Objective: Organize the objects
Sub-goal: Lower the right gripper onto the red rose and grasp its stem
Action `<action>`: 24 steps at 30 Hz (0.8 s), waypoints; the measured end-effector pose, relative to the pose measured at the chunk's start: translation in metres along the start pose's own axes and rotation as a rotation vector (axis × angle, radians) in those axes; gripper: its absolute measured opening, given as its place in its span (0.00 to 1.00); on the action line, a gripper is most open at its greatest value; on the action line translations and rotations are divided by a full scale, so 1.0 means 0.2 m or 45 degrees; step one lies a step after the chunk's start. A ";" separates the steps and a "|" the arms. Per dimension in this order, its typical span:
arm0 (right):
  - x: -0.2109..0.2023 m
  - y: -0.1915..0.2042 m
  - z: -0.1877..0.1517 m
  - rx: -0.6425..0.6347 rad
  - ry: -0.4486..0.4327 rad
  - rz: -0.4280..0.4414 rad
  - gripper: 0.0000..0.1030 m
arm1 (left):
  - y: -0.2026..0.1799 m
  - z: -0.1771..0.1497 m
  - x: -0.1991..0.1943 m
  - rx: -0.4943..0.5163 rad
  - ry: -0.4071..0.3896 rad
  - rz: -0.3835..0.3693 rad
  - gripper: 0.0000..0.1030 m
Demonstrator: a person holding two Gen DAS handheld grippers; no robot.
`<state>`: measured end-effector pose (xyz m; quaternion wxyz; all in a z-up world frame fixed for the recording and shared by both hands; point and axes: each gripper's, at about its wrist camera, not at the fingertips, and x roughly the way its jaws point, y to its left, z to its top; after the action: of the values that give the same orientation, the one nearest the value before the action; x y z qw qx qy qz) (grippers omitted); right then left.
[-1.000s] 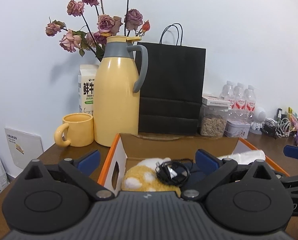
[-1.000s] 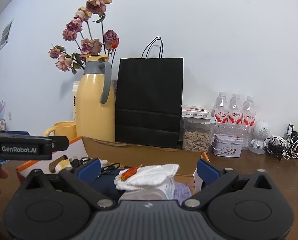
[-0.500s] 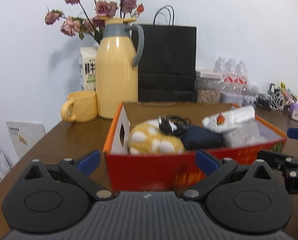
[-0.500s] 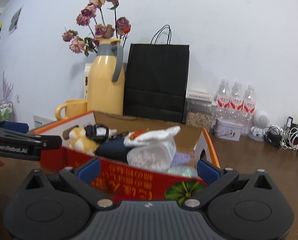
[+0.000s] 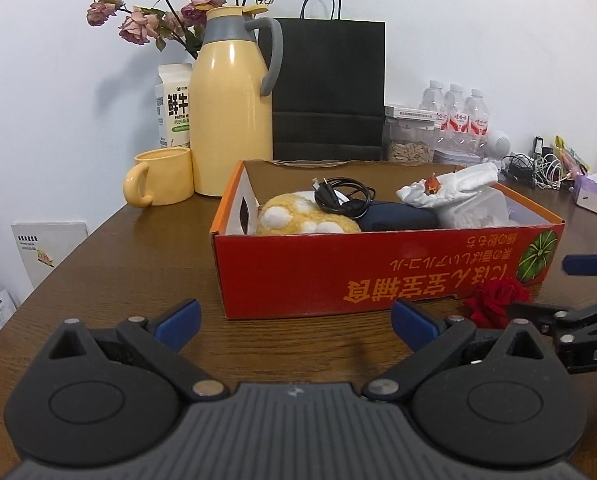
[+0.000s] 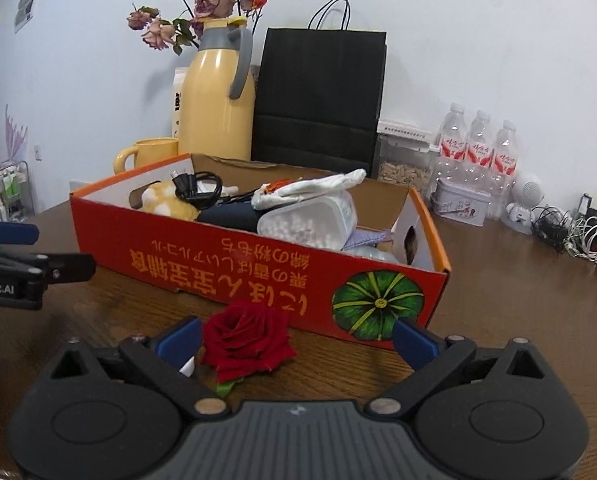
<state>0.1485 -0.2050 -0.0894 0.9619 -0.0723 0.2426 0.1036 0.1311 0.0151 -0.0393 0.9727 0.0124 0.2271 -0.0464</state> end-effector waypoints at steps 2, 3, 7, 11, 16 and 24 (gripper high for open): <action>0.02 0.00 0.00 0.003 0.021 0.019 0.90 | 0.00 0.00 0.00 -0.005 0.003 -0.004 1.00; 0.02 0.00 0.00 0.014 0.023 0.031 0.87 | 0.00 0.00 0.00 -0.008 0.007 -0.006 1.00; 0.04 -0.01 0.01 0.057 0.038 0.087 0.81 | 0.01 0.00 0.01 -0.014 0.010 -0.009 1.00; 0.08 0.01 0.02 0.066 0.072 0.120 0.75 | 0.01 0.00 0.01 -0.015 0.009 -0.010 1.00; 0.11 0.04 0.03 0.073 0.109 0.135 0.60 | 0.01 0.00 0.01 -0.018 0.014 -0.012 1.00; 0.11 0.04 0.03 0.075 0.097 0.131 0.40 | 0.01 0.00 0.01 -0.019 0.018 -0.012 1.00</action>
<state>0.1676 -0.1929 -0.0957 0.9470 -0.0353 0.2855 0.1429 0.1335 0.0165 -0.0405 0.9709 0.0042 0.2342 -0.0491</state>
